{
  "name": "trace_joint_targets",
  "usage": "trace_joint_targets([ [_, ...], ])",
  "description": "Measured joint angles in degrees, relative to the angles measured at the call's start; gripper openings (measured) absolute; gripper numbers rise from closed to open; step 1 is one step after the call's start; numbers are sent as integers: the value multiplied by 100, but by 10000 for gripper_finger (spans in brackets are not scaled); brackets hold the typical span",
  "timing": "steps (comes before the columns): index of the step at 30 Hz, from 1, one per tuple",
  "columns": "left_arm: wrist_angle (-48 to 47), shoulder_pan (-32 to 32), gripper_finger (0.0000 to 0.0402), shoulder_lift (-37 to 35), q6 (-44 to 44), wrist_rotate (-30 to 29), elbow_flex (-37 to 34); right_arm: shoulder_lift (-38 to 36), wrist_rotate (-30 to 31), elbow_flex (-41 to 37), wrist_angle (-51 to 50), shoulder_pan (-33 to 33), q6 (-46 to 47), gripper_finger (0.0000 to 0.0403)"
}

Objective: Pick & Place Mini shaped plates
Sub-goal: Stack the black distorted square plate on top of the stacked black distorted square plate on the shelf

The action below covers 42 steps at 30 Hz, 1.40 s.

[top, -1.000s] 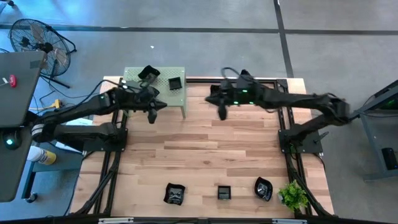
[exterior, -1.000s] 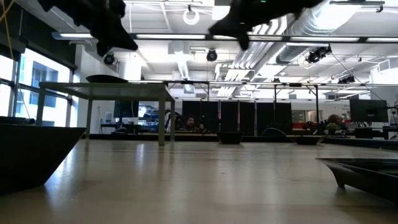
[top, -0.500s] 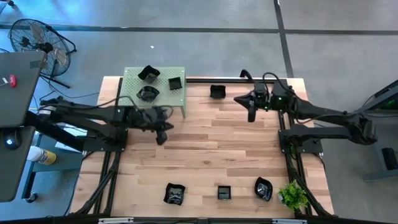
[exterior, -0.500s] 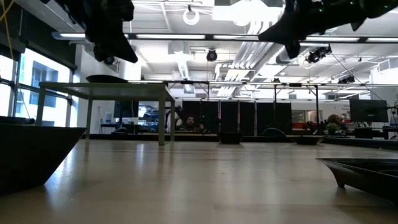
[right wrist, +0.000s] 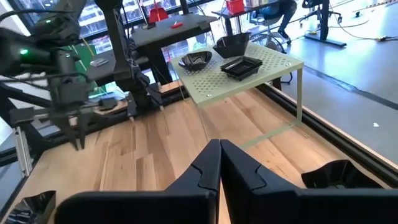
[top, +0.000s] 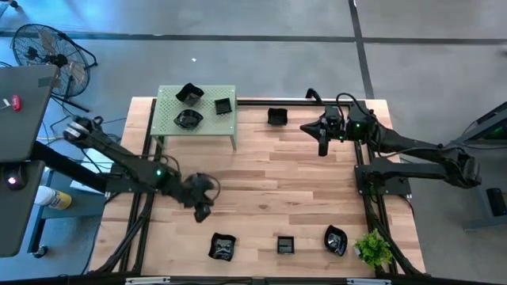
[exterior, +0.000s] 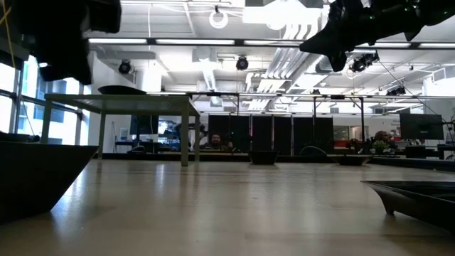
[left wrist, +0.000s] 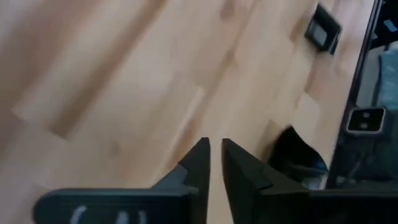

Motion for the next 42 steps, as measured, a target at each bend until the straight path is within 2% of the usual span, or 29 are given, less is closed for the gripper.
trace_joint_targets([
  [6,10,-538,92,665,-1052,25,309,2,0,0,1,0,-132,1],
  [9,-10,-640,108,1072,-1446,215,565,4,-2,0,-8,0,-165,2],
  [14,-37,-631,117,1692,-2153,834,889,4,0,0,-34,0,-211,3],
  [21,-9,-631,117,2165,-3005,1223,1014,4,-1,0,-76,0,-256,3],
  [28,507,-631,117,2346,-3149,1388,1033,4,-3,0,-137,0,-403,1],
  [38,391,-624,117,2529,-3195,1513,1023,4,-2,2,-190,0,-405,1],
  [42,423,-624,94,2582,-3195,1611,1025,4,-2,2,-189,-1,-428,4],
])
